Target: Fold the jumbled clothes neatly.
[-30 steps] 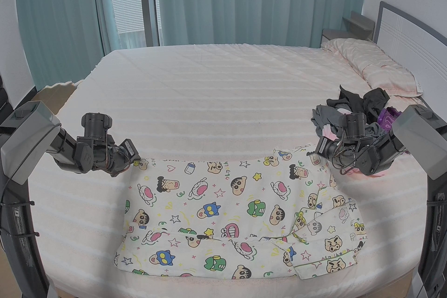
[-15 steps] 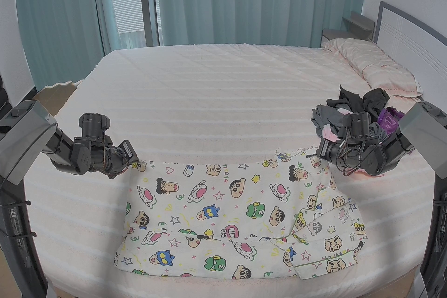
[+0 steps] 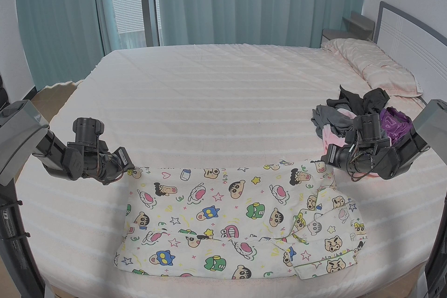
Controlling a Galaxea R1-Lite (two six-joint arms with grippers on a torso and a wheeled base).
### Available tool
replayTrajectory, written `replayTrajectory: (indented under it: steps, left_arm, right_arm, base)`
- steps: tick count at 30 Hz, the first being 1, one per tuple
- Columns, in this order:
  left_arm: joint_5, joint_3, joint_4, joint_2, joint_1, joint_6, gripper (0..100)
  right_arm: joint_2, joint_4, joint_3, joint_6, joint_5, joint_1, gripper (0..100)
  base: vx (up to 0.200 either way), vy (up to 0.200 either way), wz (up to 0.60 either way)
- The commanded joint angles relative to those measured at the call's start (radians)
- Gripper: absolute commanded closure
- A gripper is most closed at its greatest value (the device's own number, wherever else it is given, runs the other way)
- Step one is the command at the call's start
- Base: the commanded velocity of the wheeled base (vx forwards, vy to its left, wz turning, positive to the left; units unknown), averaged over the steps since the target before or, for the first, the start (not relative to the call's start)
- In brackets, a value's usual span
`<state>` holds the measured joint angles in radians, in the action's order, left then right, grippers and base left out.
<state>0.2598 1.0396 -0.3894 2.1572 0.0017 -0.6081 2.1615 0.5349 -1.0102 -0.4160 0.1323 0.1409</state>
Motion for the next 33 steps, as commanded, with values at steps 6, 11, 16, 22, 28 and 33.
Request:
replayTrajectory:
  steps: [6, 11, 16, 22, 28, 33]
  left_arm:
    - [0.001, -0.145, -0.037, -0.134, -0.002, 0.022, 100]
    - [-0.001, -0.194, -0.039, -0.155, 0.0, 0.076, 100]
    - [0.003, -0.32, -0.048, -0.157, -0.005, 0.128, 100]
    - [0.003, -0.42, -0.128, -0.145, -0.009, 0.129, 100]
    - [0.009, -0.53, -0.241, -0.126, -0.016, 0.129, 100]
    - [0.009, -0.578, -0.318, -0.074, -0.016, 0.131, 100]
  right_arm:
    - [-0.103, 0.011, 0.125, 0.025, 0.027, -0.018, 100]
    - [-0.134, 0.011, 0.177, 0.04, 0.041, -0.017, 100]
    - [-0.189, 0.016, 0.325, 0.097, 0.044, -0.01, 100]
    - [-0.21, 0.05, 0.432, 0.123, 0.043, -0.006, 100]
    - [-0.201, 0.132, 0.568, 0.154, 0.036, 0.016, 100]
    - [-0.177, 0.186, 0.628, 0.158, 0.033, 0.017, 100]
  base:
    - [0.0, 0.0, 0.0]
    - [0.0, 0.0, 0.0]
    - [0.0, 0.0, 0.0]
    - [0.0, 0.0, 0.0]
    - [0.0, 0.0, 0.0]
    - [0.0, 0.0, 0.0]
